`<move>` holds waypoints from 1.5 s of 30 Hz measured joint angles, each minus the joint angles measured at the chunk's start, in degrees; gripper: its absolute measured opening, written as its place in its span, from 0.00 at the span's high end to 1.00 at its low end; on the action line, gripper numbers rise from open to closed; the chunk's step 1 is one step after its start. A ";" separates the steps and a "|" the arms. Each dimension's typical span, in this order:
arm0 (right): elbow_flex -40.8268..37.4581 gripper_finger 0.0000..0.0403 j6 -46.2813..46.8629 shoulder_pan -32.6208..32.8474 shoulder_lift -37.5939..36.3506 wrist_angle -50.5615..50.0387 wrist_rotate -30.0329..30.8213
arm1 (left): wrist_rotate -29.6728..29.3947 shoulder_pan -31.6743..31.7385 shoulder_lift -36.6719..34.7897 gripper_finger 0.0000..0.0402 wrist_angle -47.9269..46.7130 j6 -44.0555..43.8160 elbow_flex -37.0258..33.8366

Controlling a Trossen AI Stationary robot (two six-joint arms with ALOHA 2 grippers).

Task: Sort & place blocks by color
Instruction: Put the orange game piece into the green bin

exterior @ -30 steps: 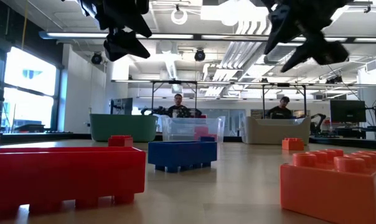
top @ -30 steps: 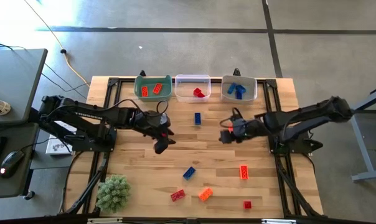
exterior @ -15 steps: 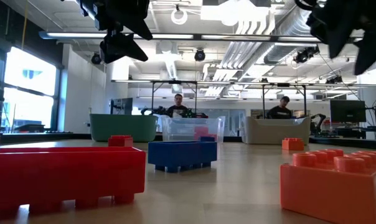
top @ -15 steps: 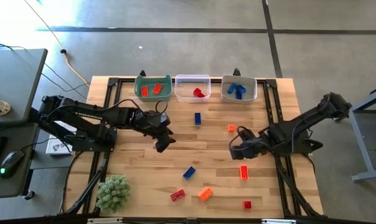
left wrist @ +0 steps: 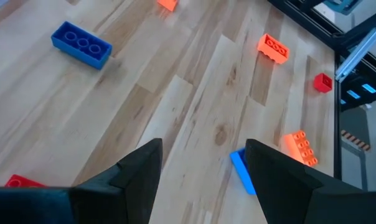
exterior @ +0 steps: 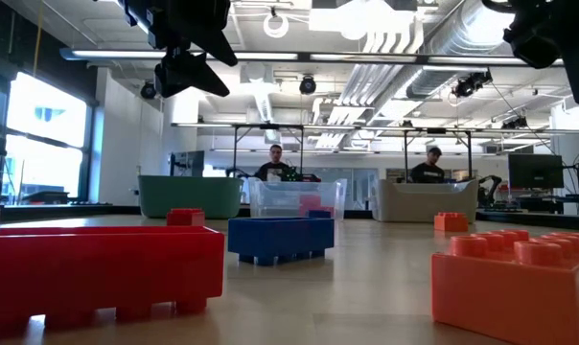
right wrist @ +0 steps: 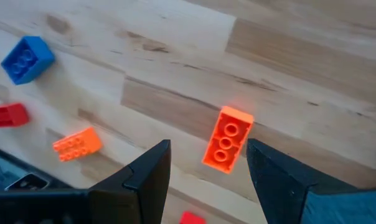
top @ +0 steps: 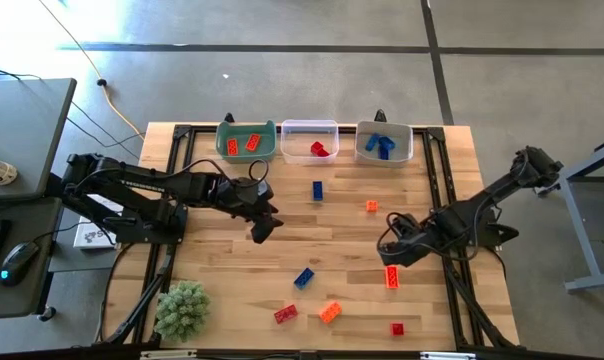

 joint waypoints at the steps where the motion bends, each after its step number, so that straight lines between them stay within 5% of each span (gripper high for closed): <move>1: 0.00 0.51 0.05 0.02 0.11 -0.26 -0.01 | -0.12 0.00 0.00 0.45 0.00 0.02 0.00; 27: -0.01 0.51 1.56 0.59 16.36 7.00 -9.51 | -0.25 0.15 0.00 0.45 -0.15 2.14 0.00; 45: -0.02 0.51 9.42 3.47 21.26 9.39 -10.00 | -0.27 0.20 0.00 0.45 -0.13 5.18 0.00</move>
